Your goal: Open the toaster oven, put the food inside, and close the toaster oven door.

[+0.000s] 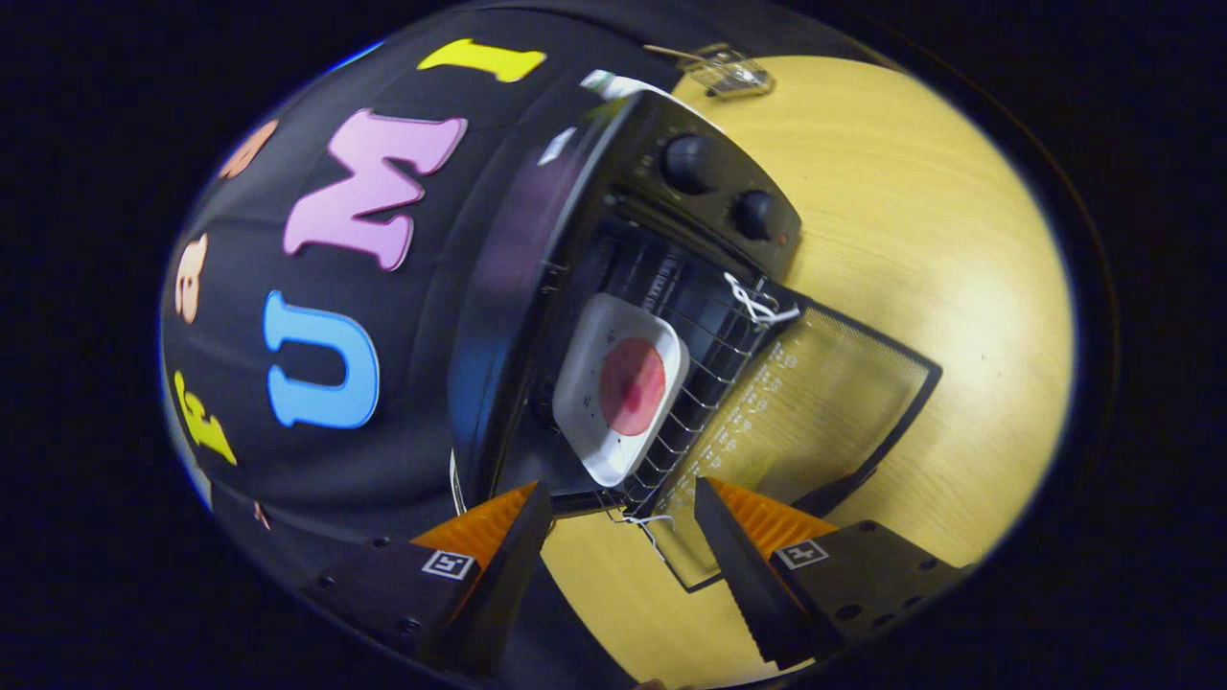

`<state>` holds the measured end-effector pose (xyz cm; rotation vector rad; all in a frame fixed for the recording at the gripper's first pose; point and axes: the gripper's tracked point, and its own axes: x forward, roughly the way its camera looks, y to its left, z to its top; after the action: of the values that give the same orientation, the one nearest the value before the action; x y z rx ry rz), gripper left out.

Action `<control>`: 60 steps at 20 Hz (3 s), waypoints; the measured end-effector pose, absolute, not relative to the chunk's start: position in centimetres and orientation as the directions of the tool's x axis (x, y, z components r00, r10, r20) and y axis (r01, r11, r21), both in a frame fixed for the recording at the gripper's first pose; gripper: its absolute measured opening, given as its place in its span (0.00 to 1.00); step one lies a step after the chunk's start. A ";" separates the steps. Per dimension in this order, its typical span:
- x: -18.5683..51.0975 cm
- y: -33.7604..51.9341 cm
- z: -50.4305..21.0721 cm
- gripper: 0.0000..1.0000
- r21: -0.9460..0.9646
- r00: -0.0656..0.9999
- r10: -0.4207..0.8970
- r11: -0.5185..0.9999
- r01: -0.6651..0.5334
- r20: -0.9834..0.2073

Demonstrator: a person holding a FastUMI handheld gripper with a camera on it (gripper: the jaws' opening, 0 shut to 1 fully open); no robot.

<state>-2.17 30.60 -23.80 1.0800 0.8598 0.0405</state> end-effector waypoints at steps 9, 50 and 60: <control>-5.7 30.3 -20.0 0.97 0.593 0.696 0.464 0.802 -0.069 -0.547; -12.1 31.3 -34.3 0.99 0.203 0.525 0.233 0.972 -0.115 -0.819; -11.4 31.2 -28.6 0.99 0.226 0.637 0.241 0.968 -0.106 -0.733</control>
<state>-11.45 31.21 -28.60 0.1677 0.8590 0.1995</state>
